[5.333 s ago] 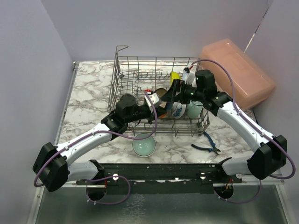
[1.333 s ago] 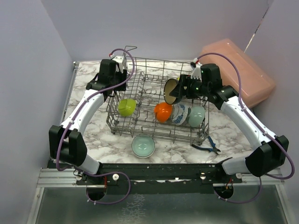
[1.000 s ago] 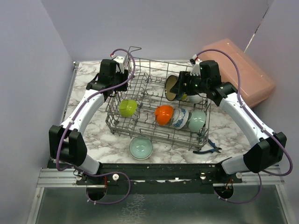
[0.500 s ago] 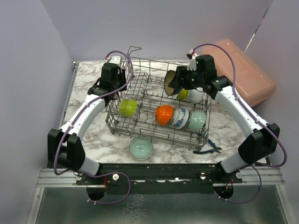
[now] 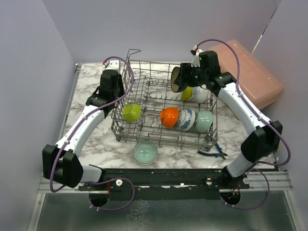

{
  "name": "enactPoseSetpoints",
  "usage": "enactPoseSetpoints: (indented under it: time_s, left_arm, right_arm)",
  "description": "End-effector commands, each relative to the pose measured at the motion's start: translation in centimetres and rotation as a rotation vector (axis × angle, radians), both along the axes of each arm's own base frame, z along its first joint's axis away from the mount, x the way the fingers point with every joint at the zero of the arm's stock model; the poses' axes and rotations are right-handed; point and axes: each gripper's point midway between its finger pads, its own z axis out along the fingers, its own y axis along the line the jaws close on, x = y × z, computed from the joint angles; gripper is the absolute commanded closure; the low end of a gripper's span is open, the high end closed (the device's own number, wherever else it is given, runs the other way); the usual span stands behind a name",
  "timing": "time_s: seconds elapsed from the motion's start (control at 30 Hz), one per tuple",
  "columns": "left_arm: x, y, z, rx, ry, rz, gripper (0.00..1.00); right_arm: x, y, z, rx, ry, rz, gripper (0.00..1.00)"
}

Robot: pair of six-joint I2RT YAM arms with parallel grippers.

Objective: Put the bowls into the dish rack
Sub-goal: Adjust the dish rack at the center of the board.

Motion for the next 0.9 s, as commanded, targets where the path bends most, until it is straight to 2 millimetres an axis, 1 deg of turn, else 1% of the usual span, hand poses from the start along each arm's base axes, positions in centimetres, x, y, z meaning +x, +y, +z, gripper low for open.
enactPoseSetpoints:
  time_s: [0.0, 0.1, 0.2, 0.4, 0.5, 0.6, 0.63, 0.7, 0.77, 0.8, 0.83, 0.87]
  left_arm:
    - [0.0, 4.0, 1.7, 0.032, -0.067, 0.187, 1.0]
    - [-0.2, 4.2, 1.3, 0.047, -0.041, 0.187, 1.0]
    - [-0.9, 5.3, 1.1, 0.042, -0.032, 0.252, 1.0]
    - [-3.0, 6.7, 0.9, -0.043, -0.064, 0.367, 1.0]
    - [-3.8, 7.0, 0.8, -0.08, -0.085, 0.395, 1.0]
    - [-4.1, 6.9, 0.6, -0.09, -0.092, 0.381, 1.0]
    - [-4.0, 6.6, 0.6, -0.097, -0.098, 0.366, 0.97]
    - [-3.7, 5.8, 1.0, -0.116, -0.118, 0.318, 0.83]
    - [-3.1, 5.0, 1.6, -0.128, -0.133, 0.27, 0.75]
    - [-2.8, 4.5, 2.1, -0.134, -0.141, 0.247, 0.66]
    - [-2.4, 4.1, 2.6, -0.14, -0.147, 0.23, 0.54]
    - [-2.1, 3.7, 3.1, -0.142, -0.152, 0.209, 0.47]
  right_arm:
    - [1.3, -1.3, 2.8, -0.039, -0.107, -0.064, 1.0]
    - [0.9, -2.7, 3.5, -0.066, -0.144, -0.116, 1.0]
    - [0.6, -3.0, 3.5, -0.075, -0.145, -0.117, 1.0]
    - [0.4, -2.3, 3.0, -0.056, -0.129, -0.08, 1.0]
    - [0.5, -2.0, 3.0, -0.059, -0.124, -0.069, 1.0]
    - [0.6, -1.7, 2.8, -0.061, -0.121, -0.058, 1.0]
    - [0.7, -1.6, 2.8, -0.061, -0.12, -0.054, 1.0]
    - [0.8, -1.2, 2.7, -0.065, -0.114, -0.045, 1.0]
    - [0.9, -0.7, 2.5, -0.077, -0.106, -0.035, 1.0]
    - [0.9, -0.4, 2.4, -0.087, -0.103, -0.032, 1.0]
    - [1.0, -0.3, 2.4, -0.1, -0.103, -0.034, 1.0]
    - [1.1, -0.1, 2.2, -0.107, -0.1, -0.033, 1.0]
